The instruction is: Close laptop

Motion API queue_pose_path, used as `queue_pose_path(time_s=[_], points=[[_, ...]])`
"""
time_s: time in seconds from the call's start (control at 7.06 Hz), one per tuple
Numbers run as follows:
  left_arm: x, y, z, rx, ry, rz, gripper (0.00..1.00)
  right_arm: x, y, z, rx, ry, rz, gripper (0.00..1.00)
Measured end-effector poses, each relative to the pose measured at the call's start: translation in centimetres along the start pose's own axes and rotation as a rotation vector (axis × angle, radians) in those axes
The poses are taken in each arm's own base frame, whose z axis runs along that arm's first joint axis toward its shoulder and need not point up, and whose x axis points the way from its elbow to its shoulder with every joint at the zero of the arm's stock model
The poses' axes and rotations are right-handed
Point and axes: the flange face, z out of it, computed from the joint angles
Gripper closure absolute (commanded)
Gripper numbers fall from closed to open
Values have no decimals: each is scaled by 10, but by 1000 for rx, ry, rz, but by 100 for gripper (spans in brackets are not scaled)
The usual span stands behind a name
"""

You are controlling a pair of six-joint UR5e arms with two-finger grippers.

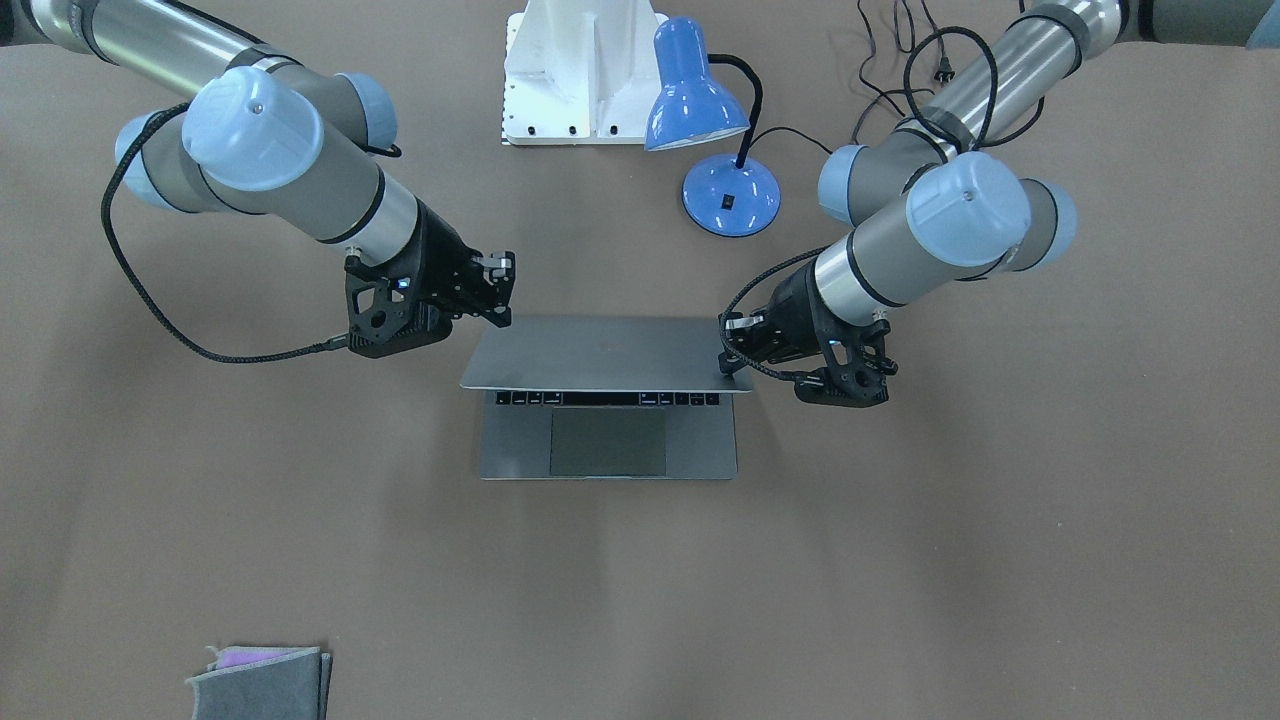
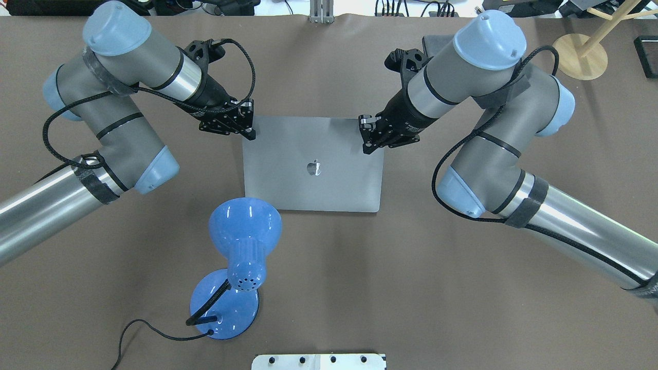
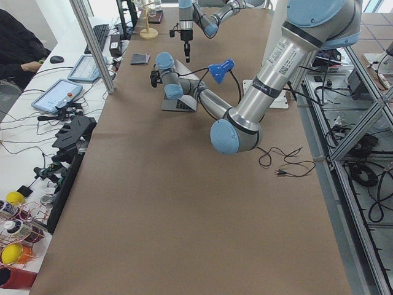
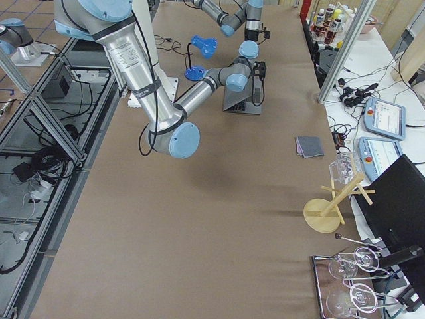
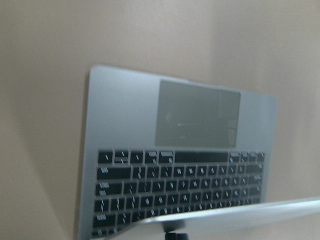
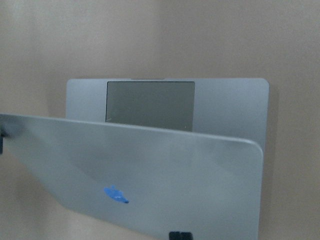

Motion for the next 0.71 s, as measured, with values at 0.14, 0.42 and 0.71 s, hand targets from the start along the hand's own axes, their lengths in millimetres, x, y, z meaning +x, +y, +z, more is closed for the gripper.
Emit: queue_pose_path(time_s=[0.14, 0.42, 0.71], points=[[-4, -3, 4, 0, -3, -2, 100, 6, -19, 13, 11, 3, -1, 100], [-9, -8, 12, -4, -12, -10, 100, 18, -49, 40, 29, 19, 8, 100], [-1, -17, 25, 1, -26, -18, 100, 22, -64, 55, 31, 37, 18, 100]])
